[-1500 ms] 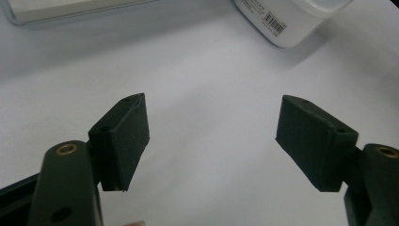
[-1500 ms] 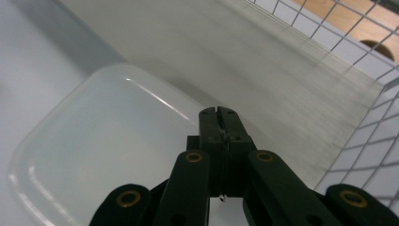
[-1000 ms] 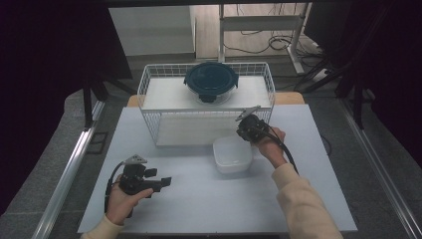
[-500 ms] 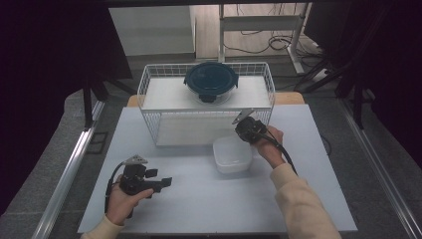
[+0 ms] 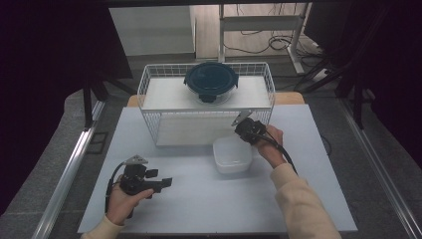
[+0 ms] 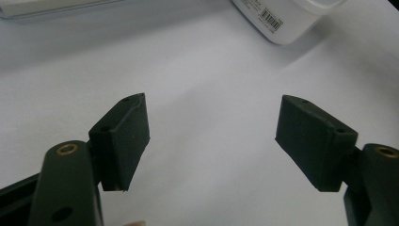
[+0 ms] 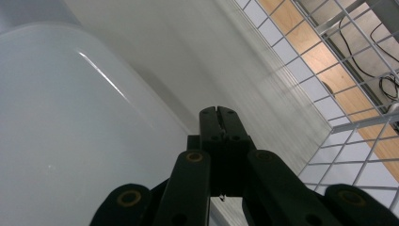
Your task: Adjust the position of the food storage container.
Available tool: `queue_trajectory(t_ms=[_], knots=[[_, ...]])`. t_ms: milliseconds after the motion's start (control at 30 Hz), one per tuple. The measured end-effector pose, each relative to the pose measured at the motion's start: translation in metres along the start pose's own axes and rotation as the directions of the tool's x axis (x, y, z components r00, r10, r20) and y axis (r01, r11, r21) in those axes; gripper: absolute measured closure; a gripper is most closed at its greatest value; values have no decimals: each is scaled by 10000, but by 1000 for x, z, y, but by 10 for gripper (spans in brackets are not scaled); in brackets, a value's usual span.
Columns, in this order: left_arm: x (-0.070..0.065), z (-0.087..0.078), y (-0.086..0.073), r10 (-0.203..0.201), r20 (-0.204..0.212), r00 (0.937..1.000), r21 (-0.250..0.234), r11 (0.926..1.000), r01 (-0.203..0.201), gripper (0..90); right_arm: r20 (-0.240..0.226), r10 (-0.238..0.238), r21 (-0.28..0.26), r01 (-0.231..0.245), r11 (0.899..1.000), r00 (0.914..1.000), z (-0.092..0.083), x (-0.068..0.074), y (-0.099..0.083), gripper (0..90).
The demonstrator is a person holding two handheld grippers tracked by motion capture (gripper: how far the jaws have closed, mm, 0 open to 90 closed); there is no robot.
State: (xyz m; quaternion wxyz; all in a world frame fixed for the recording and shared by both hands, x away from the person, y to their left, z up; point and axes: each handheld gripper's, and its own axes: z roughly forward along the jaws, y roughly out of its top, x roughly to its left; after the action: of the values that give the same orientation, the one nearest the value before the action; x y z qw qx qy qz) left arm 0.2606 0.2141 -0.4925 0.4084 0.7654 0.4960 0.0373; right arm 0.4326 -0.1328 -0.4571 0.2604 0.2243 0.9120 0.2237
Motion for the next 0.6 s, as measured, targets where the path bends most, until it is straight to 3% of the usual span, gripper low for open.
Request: queue_trajectory(t_ms=[167, 333, 600], knots=[[0, 2, 0, 2, 32, 10000, 53, 10000, -2, 256, 27, -357, 96, 357, 9993, 9994, -3, 3, 1, 898], [-1, 1, 0, 2, 65, 10000, 32, 10000, -3, 256, 387, -478, 196, 470, 9987, 9981, 7, 1, 0, 898], [1, 2, 0, -22, 113, 9999, 62, 10000, 21, 256, -18, -622, 407, 622, 9972, 9981, 7, 6, -2, 899]])
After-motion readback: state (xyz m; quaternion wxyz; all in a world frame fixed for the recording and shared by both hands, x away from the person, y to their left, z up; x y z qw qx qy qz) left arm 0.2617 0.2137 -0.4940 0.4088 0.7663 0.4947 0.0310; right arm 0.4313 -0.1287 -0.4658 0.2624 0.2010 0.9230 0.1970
